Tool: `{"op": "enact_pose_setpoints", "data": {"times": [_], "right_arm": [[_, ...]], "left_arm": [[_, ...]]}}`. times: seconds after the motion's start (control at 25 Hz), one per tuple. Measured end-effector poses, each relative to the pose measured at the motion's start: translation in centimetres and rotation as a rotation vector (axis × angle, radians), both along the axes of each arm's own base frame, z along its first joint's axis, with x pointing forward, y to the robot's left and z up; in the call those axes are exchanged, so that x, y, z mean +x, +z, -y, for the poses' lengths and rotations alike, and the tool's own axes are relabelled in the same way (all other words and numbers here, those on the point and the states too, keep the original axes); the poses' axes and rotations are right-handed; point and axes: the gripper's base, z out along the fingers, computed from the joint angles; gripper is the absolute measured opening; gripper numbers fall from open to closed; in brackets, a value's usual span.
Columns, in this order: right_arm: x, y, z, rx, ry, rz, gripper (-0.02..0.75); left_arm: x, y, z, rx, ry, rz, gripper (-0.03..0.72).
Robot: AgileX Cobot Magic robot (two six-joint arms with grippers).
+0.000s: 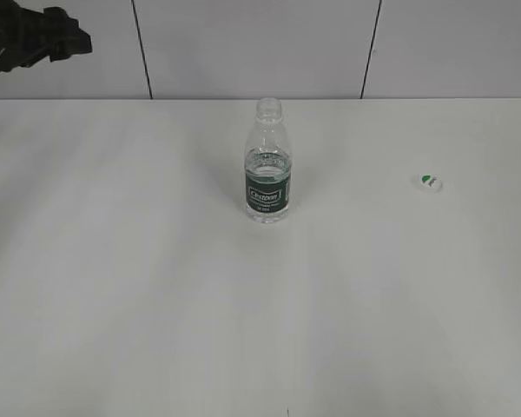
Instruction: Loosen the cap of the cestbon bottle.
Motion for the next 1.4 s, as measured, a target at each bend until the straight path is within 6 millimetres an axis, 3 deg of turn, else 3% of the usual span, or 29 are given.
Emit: {"op": "enact_pose_setpoints", "data": {"times": [0.2,0.6,1.2,1.4], "right_arm": [[0.03,0.00,0.13,-0.018,-0.014,0.004,0.456],[-0.03,0.02,0.37,-0.060,-0.206,0.009,0.456],[-0.03,0.02,0.38,-0.062,-0.213,0.009,0.456],[-0.03,0.02,0.38,-0.062,-0.213,0.009,0.456]], "left_arm": [[-0.13,0.38,0.09,-0.002,-0.005,0.008,0.524],[-0.14,0.37,0.12,-0.003,-0.008,0.007,0.524],[-0.03,0.41,-0.10,0.010,0.022,0.016,0.524],[-0.02,0.35,0.66,0.001,0.014,0.015,0.524]]}}
